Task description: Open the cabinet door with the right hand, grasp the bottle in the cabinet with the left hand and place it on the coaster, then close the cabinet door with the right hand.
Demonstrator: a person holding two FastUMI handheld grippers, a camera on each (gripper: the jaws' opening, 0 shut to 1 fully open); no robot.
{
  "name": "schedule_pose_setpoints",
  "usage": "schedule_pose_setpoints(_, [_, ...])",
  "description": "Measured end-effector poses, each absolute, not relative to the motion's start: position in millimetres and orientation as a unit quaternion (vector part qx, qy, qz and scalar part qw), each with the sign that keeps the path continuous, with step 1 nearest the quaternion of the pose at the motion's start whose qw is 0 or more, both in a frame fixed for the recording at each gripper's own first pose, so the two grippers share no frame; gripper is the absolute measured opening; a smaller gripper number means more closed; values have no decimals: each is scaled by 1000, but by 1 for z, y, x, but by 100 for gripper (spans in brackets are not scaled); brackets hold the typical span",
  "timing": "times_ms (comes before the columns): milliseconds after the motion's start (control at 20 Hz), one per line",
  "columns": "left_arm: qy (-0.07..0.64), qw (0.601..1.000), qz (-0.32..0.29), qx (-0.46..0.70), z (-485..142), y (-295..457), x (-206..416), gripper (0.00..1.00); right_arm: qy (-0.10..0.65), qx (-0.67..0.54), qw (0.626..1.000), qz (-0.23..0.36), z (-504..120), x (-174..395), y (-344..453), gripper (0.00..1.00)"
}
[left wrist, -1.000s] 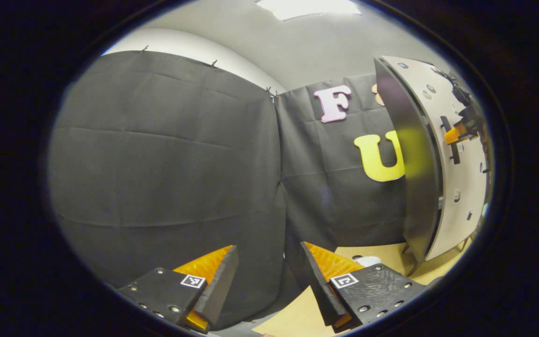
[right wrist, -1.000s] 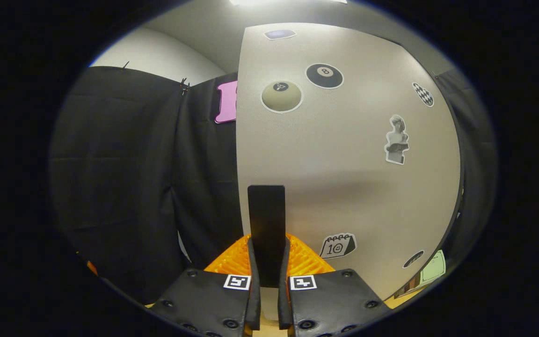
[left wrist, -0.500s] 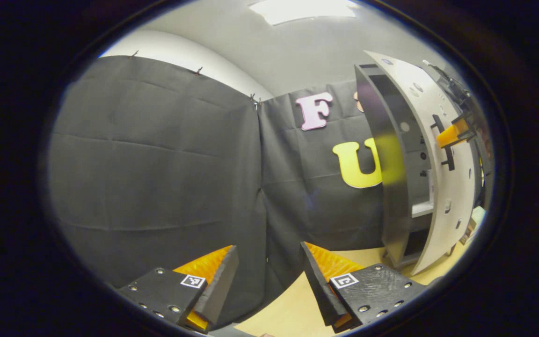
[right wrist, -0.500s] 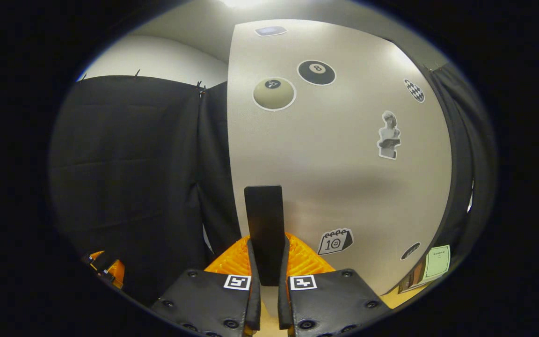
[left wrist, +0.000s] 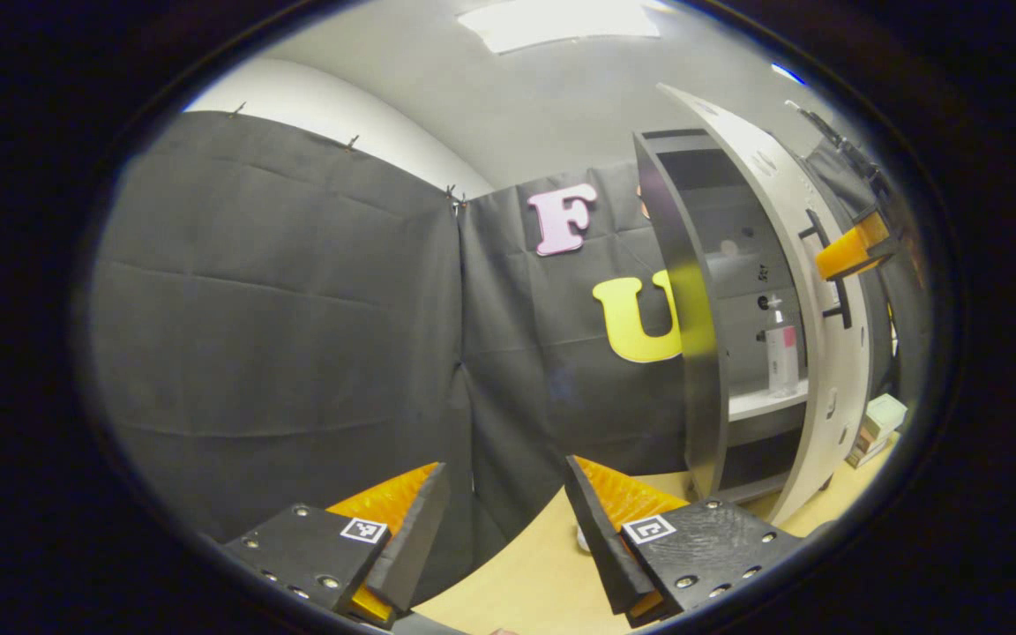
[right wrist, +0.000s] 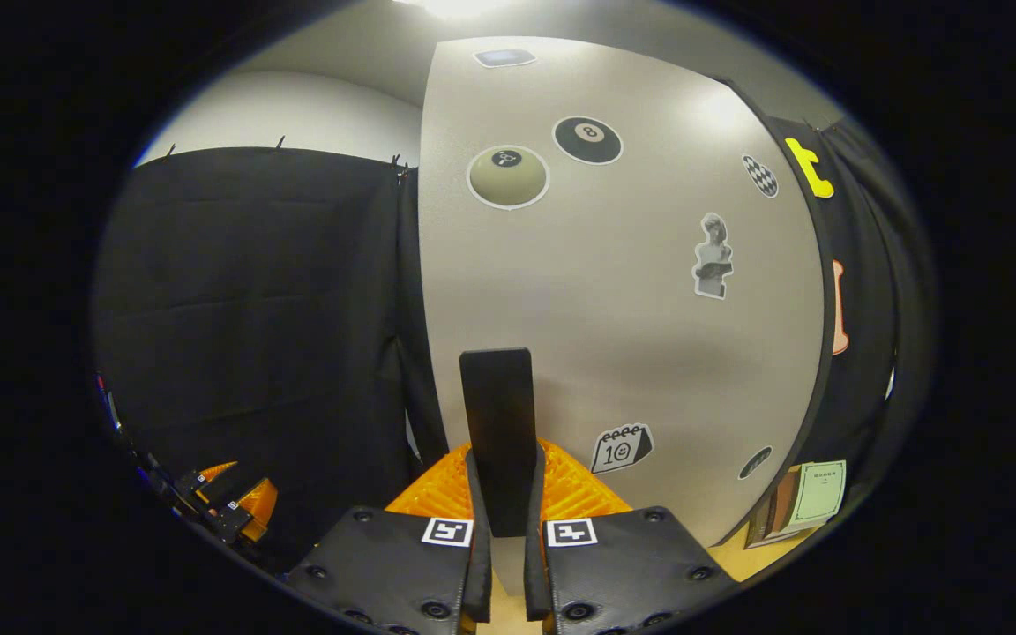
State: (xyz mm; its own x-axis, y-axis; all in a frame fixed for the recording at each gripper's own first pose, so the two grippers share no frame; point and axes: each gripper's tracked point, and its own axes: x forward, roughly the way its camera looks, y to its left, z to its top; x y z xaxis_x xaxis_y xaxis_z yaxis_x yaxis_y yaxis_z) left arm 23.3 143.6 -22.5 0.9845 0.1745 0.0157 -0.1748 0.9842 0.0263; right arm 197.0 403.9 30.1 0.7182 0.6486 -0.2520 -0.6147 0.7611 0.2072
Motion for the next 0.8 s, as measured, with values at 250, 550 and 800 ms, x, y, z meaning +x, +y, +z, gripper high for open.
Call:
schedule_pose_setpoints(250, [-9,997,69,17,-15,112,23,80,156,64,919,356,30,197,398,17])
schedule_pose_setpoints(550, [-17,999,38,20,-9,68,26,80,156,69,914,367,33,201,392,17])
schedule_pose_setpoints(800, [-22,1000,6,13,-3,26,30,80,151,67,917,363,34,198,377,16])
